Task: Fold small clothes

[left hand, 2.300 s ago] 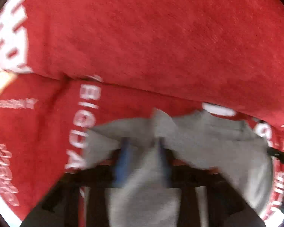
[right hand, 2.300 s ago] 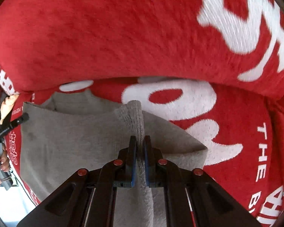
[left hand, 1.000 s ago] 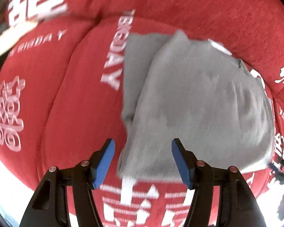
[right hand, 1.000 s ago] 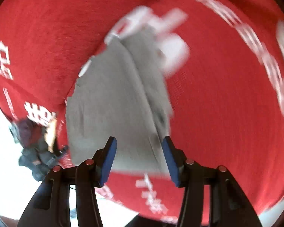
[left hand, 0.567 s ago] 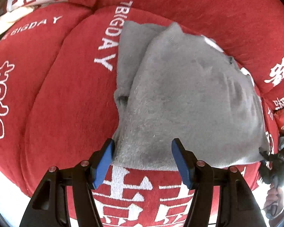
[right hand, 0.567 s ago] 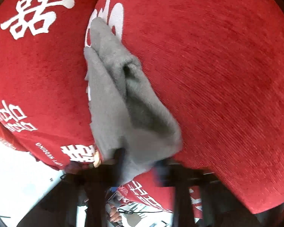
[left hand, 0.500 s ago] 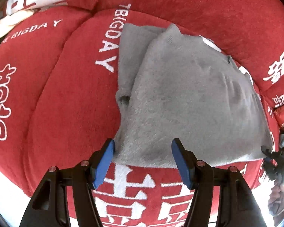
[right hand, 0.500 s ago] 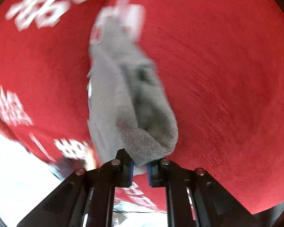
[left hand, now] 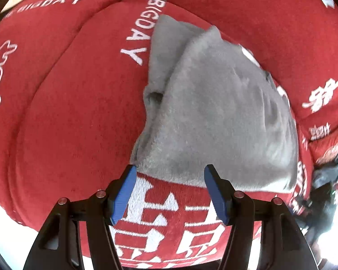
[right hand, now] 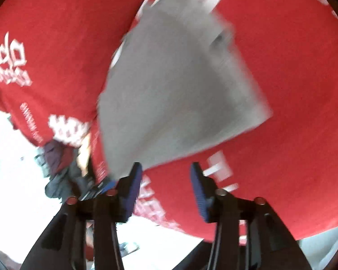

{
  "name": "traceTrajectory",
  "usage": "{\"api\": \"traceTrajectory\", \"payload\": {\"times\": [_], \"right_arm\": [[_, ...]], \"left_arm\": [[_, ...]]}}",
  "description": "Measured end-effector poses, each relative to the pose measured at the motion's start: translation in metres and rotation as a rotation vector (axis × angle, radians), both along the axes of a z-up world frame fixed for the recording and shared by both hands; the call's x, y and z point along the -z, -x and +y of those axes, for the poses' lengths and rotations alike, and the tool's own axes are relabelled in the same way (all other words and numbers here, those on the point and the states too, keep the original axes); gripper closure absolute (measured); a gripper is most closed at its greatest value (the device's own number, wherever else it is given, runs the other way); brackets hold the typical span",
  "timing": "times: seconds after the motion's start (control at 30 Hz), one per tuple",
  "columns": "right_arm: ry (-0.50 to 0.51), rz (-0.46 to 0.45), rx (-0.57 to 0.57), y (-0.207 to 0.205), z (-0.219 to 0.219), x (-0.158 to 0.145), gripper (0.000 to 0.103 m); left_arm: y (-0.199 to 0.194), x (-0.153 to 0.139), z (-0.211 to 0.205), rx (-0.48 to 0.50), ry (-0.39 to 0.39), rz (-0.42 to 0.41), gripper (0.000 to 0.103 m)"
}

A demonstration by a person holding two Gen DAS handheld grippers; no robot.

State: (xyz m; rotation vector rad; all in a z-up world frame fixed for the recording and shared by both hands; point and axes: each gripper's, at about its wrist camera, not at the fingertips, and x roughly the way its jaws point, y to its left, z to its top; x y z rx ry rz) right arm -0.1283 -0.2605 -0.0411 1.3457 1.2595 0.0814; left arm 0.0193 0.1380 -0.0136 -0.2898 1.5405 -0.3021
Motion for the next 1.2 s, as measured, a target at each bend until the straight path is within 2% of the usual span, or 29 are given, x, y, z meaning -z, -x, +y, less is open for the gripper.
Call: {"api": "traceTrajectory", "payload": {"times": [0.17,0.3,0.33,0.37,0.4,0.43,0.47,0.5,0.6,0.7,0.77,0.83,1.0,1.03,1.07,1.1,1.13,1.17,1.2], "right_arm": [[-0.153,-0.028,-0.027,-0.037,0.086,0.030,0.050],[-0.265,-0.013,-0.016,-0.075,0.151,0.057,0.050],[-0.272,-0.005,-0.018,-0.080,0.161,0.061,0.050],[-0.271,0.006,-0.018,-0.087,0.171,0.065,0.050],[-0.273,0.013,-0.012,-0.090,0.177,0.068,0.052],[-0.272,0.015,-0.001,-0.089,0.174,0.068,0.058],[-0.265,0.018,0.001,-0.090,0.172,0.068,0.084],[-0.246,0.023,-0.014,-0.094,0.174,0.066,0.094],[-0.156,-0.014,-0.107,-0.104,0.176,0.048,0.095],[-0.063,0.029,-0.207,-0.101,0.184,0.047,0.095],[-0.063,0.062,-0.193,-0.095,0.186,0.057,0.095],[-0.061,0.057,-0.180,-0.092,0.186,0.055,0.095],[-0.027,0.028,-0.294,-0.094,0.194,0.040,0.090],[-0.014,0.015,-0.315,-0.094,0.195,0.036,0.090],[0.006,0.000,-0.339,-0.093,0.195,0.030,0.086],[0.021,-0.012,-0.354,-0.092,0.195,0.024,0.065],[0.033,-0.022,-0.363,-0.091,0.194,0.020,0.050],[0.042,-0.040,-0.371,-0.088,0.190,0.012,0.030],[0.044,-0.055,-0.374,-0.087,0.188,0.007,0.029]], "left_arm": [[-0.006,-0.002,0.012,-0.040,-0.017,-0.021,0.040],[-0.009,0.002,0.015,-0.043,-0.006,-0.014,0.041],[-0.009,0.004,0.012,-0.024,0.003,-0.016,0.060],[-0.010,0.006,0.008,0.001,0.002,-0.013,0.073],[-0.010,0.008,0.004,0.035,-0.021,-0.013,0.091],[-0.009,0.007,0.002,0.059,-0.015,-0.021,0.091],[-0.007,0.003,0.002,0.070,-0.008,-0.039,0.091],[-0.005,-0.001,0.003,0.080,-0.007,-0.055,0.091],[0.004,-0.005,0.012,0.100,-0.021,-0.083,0.091],[0.011,0.008,0.019,0.085,-0.035,-0.046,0.091],[0.013,0.006,0.022,0.069,-0.023,-0.055,0.091],[0.014,0.002,0.021,0.065,-0.039,-0.068,0.091],[0.020,-0.004,0.017,0.063,-0.117,-0.064,0.090],[0.021,-0.005,0.016,0.069,-0.138,-0.065,0.071],[0.023,-0.007,0.016,0.072,-0.159,-0.069,0.051],[0.025,-0.010,0.017,0.064,-0.186,-0.083,0.015],[0.027,-0.015,0.018,0.054,-0.201,-0.103,0.010],[0.028,-0.020,0.016,0.053,-0.203,-0.114,0.010],[0.028,-0.022,0.015,0.054,-0.204,-0.112,0.010]]}}
